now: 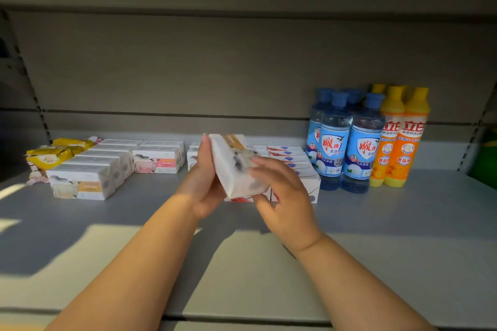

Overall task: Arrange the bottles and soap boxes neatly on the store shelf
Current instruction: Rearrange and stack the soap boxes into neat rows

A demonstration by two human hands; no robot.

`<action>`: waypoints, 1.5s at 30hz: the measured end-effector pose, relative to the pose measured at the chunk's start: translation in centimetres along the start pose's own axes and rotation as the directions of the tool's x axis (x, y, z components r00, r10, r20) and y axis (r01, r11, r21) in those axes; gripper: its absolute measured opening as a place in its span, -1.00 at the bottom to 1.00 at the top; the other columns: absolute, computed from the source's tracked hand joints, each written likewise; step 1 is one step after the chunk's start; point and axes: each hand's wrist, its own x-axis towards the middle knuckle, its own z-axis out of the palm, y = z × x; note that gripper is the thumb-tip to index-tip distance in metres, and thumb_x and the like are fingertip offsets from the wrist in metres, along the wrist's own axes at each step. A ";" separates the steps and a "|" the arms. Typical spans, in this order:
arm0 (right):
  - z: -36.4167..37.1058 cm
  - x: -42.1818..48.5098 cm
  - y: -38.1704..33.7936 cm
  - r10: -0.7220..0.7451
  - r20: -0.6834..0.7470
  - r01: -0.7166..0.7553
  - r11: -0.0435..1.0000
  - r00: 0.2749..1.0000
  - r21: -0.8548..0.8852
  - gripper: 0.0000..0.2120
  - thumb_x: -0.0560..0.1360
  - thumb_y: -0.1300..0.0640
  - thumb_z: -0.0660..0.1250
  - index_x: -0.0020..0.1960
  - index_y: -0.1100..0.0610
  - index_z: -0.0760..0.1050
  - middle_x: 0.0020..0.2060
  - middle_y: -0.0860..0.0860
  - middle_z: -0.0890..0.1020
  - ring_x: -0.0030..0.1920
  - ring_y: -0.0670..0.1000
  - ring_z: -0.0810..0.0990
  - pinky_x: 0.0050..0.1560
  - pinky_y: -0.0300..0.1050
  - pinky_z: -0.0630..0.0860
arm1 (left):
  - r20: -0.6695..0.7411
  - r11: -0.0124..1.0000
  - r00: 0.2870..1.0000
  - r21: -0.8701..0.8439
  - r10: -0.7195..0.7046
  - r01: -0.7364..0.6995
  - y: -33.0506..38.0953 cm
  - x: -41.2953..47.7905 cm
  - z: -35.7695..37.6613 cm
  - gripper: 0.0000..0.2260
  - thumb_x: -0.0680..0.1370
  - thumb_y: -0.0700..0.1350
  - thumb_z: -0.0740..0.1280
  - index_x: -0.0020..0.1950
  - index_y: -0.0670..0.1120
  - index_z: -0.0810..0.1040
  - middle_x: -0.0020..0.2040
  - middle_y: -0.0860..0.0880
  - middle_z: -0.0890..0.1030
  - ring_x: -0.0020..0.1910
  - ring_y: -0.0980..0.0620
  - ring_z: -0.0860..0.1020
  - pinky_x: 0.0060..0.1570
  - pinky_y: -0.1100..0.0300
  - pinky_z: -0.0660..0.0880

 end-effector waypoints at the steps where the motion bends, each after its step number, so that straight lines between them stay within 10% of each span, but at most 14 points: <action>1: 0.1 0.0 -0.2 -0.091 0.010 0.091 0.992 0.996 -0.085 -0.58 0.34 0.37 0.31 0.07 -0.04 0.45 0.10 0.00 0.59 0.07 0.01 0.49 0.14 -0.19 0.43 | 0.024 0.996 0.997 -0.044 -0.076 0.077 0.1 -0.1 0.0 -0.24 0.44 0.43 0.01 0.04 -0.18 0.67 0.09 -0.21 0.65 0.03 -0.12 0.65 -0.10 0.05 0.59; 7: 0.7 -0.6 -1.0 -0.354 0.104 0.369 0.888 0.929 -0.274 -0.65 0.41 0.24 0.32 0.09 -0.10 0.38 0.12 -0.10 0.40 0.01 0.00 0.42 -0.01 -0.11 0.48 | 0.086 0.992 0.988 0.032 -0.127 0.124 1.5 -0.9 -0.4 -0.34 0.29 0.39 0.23 0.00 -0.14 0.70 0.08 -0.25 0.64 -0.01 -0.17 0.65 -0.08 0.05 0.61; 12: 0.5 -0.5 -0.5 -0.030 0.088 0.034 0.998 0.996 -0.046 -0.54 0.24 0.34 0.46 0.10 0.04 0.56 0.09 -0.06 0.47 0.06 -0.03 0.46 0.13 -0.22 0.42 | 0.040 0.982 0.985 0.090 -0.170 0.166 1.3 -0.9 -0.3 -0.36 0.46 0.36 0.11 -0.15 -0.15 0.71 -0.16 -0.17 0.68 -0.24 -0.09 0.67 -0.31 0.15 0.59; 17: -0.3 -0.7 0.8 0.373 -0.086 -0.356 0.920 0.924 0.167 -0.63 0.30 0.05 0.49 0.06 -0.05 0.47 -0.06 -0.14 0.55 -0.05 -0.15 0.54 -0.04 -0.22 0.52 | -0.052 0.900 0.915 0.162 -0.401 0.404 0.3 -0.5 -0.2 -0.45 0.52 0.23 0.18 0.12 -0.26 0.50 -0.14 -0.26 0.63 -0.22 -0.17 0.66 -0.19 -0.04 0.63; 21: 0.5 -0.8 0.7 0.190 0.020 -0.190 0.982 0.982 0.011 -0.60 0.30 0.01 0.48 0.09 0.11 0.52 -0.04 -0.09 0.53 0.01 -0.18 0.48 0.01 -0.35 0.44 | -0.044 0.879 0.891 0.151 -0.451 0.452 0.1 -0.3 -0.6 -0.59 0.45 0.13 0.29 -0.03 -0.21 0.64 -0.16 -0.22 0.65 -0.26 -0.14 0.66 -0.22 -0.04 0.62; 24: 1.3 -1.1 0.5 0.100 0.157 -0.106 0.994 0.983 0.031 -0.57 0.28 0.23 0.50 0.13 0.13 0.52 0.07 -0.06 0.50 0.13 -0.16 0.45 0.15 -0.24 0.44 | -0.031 0.923 0.925 0.057 -0.379 0.380 0.7 -0.7 -0.9 -0.79 0.38 -0.08 0.37 -0.24 -0.21 0.69 -0.26 -0.19 0.66 -0.33 -0.13 0.66 -0.37 0.04 0.61; 27: 1.6 -1.7 0.7 0.197 0.275 -0.221 0.973 0.941 0.060 -0.34 0.32 0.23 0.47 0.33 -0.03 0.30 0.23 -0.22 0.31 0.25 -0.15 0.36 0.29 -0.24 0.34 | -0.157 0.958 0.980 0.240 -0.119 0.154 1.6 -0.6 -2.0 -0.84 0.44 -0.19 0.37 0.01 -0.16 0.62 -0.16 -0.17 0.67 -0.27 -0.11 0.66 -0.32 0.09 0.59; 33: 1.5 -3.2 2.4 0.507 0.602 -0.496 0.844 0.617 -0.203 -0.28 0.43 0.03 0.39 0.44 -0.15 0.07 0.33 -0.15 0.19 0.37 -0.11 0.20 0.35 -0.23 0.19 | -0.412 0.888 0.851 0.442 0.325 -0.126 3.4 -1.2 -3.9 -0.70 0.40 -0.27 0.43 0.05 0.05 0.59 -0.09 -0.05 0.66 -0.19 -0.04 0.64 -0.24 0.10 0.58; 38: 2.3 -3.0 2.5 0.457 0.653 -0.369 0.886 0.604 -0.280 -0.70 0.48 0.05 0.31 0.21 0.01 0.51 0.19 -0.04 0.50 0.21 -0.04 0.38 0.12 -0.30 0.28 | -0.445 0.606 0.789 0.786 0.423 0.118 3.9 0.0 -7.0 -0.42 0.37 -0.23 0.44 0.38 0.01 0.44 0.25 -0.02 0.54 0.08 0.02 0.56 -0.07 0.25 0.38; 45: 2.6 -2.9 2.9 0.497 0.644 -0.407 0.863 0.581 -0.299 -0.75 0.48 0.03 0.32 0.15 -0.01 0.55 0.12 -0.09 0.53 0.16 -0.11 0.41 0.10 -0.33 0.30 | -0.220 0.126 0.953 0.972 0.210 0.197 4.5 1.9 -9.5 -0.35 0.32 -0.20 0.50 0.38 0.05 0.43 0.32 -0.01 0.48 0.14 0.03 0.46 0.01 0.25 0.32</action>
